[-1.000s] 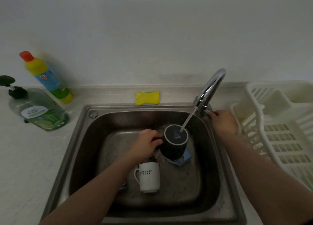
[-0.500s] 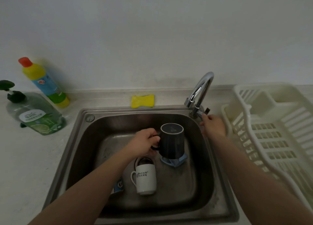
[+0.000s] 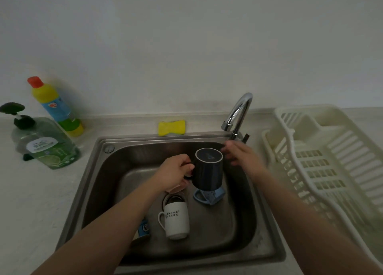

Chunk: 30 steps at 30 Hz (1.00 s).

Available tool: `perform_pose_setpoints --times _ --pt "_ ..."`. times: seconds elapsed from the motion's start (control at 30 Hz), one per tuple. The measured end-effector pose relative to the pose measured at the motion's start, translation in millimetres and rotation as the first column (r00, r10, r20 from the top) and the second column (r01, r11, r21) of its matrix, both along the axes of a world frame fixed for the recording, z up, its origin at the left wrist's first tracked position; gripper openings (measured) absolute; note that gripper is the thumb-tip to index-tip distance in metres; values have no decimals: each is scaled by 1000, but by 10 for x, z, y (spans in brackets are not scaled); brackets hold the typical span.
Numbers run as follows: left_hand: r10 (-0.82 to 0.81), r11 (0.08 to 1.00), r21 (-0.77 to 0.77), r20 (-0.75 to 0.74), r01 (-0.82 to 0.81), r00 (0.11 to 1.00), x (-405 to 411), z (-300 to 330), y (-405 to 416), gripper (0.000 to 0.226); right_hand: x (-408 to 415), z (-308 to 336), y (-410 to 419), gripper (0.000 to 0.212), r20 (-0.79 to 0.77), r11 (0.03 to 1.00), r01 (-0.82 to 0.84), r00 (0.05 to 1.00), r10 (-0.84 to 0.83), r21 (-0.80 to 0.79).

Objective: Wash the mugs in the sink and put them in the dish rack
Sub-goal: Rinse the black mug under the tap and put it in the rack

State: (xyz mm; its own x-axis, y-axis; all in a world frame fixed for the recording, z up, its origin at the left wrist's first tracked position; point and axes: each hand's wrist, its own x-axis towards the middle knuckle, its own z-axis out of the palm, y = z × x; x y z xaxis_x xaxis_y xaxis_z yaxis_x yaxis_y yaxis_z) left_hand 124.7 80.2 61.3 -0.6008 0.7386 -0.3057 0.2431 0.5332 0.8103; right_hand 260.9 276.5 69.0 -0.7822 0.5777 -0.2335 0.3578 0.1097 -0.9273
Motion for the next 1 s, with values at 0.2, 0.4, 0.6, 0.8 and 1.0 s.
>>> perform_pose_setpoints --times 0.2,0.4,0.6,0.8,1.0 --pt "-53 997 50 -28 55 998 22 113 44 10 162 136 -350 55 47 975 -122 992 115 187" --pt "-61 998 35 112 57 992 114 57 6 13 238 133 -493 55 68 970 -54 997 39 235" --pt "-55 998 40 168 49 984 162 73 -10 17 308 145 -577 54 59 975 -17 998 4 220" --pt "-137 988 88 104 128 985 190 292 152 15 464 362 -460 62 10 974 18 1000 -20 228" --pt "-289 939 204 32 277 957 475 920 903 9 1031 1036 96 72 26 897 89 993 -111 432"
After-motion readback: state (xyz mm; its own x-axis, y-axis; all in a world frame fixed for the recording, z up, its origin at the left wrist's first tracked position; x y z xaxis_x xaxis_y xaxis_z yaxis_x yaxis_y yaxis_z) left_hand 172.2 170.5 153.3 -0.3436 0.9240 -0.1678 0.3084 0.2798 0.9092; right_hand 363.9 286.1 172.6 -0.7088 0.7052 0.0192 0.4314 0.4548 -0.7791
